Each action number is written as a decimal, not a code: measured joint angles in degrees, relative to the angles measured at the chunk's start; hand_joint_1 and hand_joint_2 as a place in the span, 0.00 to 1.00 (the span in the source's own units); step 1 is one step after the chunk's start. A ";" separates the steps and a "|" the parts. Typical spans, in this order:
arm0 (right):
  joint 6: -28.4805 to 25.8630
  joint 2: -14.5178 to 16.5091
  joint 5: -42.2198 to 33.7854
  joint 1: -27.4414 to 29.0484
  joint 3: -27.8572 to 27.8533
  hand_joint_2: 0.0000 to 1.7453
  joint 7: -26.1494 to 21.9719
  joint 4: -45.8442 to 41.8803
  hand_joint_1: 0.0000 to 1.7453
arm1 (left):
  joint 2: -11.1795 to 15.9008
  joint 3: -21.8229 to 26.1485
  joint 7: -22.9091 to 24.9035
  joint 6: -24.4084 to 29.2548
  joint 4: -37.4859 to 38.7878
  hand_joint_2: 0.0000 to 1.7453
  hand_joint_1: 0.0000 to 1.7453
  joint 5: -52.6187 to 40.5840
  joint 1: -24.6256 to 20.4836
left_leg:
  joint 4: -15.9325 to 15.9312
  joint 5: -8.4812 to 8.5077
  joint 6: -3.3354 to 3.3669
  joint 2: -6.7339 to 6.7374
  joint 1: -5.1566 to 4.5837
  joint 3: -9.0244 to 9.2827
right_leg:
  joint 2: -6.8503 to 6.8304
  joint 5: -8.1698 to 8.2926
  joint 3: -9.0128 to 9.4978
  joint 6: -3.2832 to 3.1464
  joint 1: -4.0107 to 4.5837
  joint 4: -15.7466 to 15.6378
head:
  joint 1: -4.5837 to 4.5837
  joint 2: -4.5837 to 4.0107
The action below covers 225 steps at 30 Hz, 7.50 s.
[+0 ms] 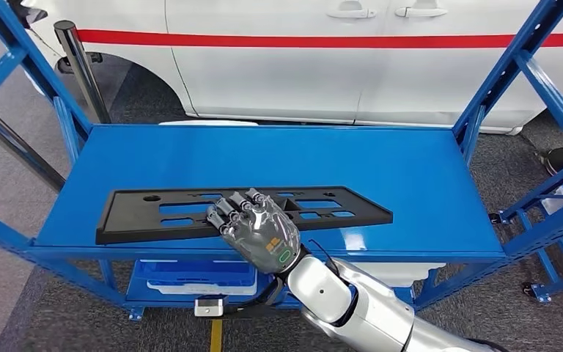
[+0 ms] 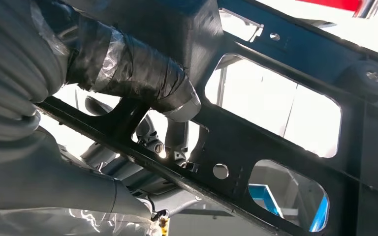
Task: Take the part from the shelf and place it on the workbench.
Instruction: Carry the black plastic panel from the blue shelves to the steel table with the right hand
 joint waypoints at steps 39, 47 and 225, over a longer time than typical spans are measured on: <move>-0.84 0.08 -3.43 0.78 -0.56 1.00 0.19 0.25 1.00 | 0.07 -1.31 -0.31 -0.22 0.11 1.00 0.00 -0.31 -0.14 | -12.40 2.01 -0.06 -0.11 0.71 10.62 | -0.15 2.20 -6.56 2.11 -0.36 4.80 | -0.10 0.00; -7.09 -1.11 -9.88 7.82 -7.16 1.00 -0.77 0.25 1.00 | 0.09 -1.33 -0.71 0.44 0.13 1.00 0.00 -0.27 0.30 | -12.47 5.16 2.28 0.22 0.18 7.52 | 0.24 -7.77 -10.39 3.31 -0.82 19.62 | -0.09 0.00; -15.04 9.25 -52.52 30.07 -38.98 1.00 -38.47 -2.11 1.00 | 0.06 -5.54 -1.83 -1.62 0.31 1.00 0.00 -0.21 -0.42 | -12.81 6.23 1.63 -1.15 0.39 6.82 | 5.90 -2.92 -2.94 2.10 -0.34 5.60 | 0.61 0.00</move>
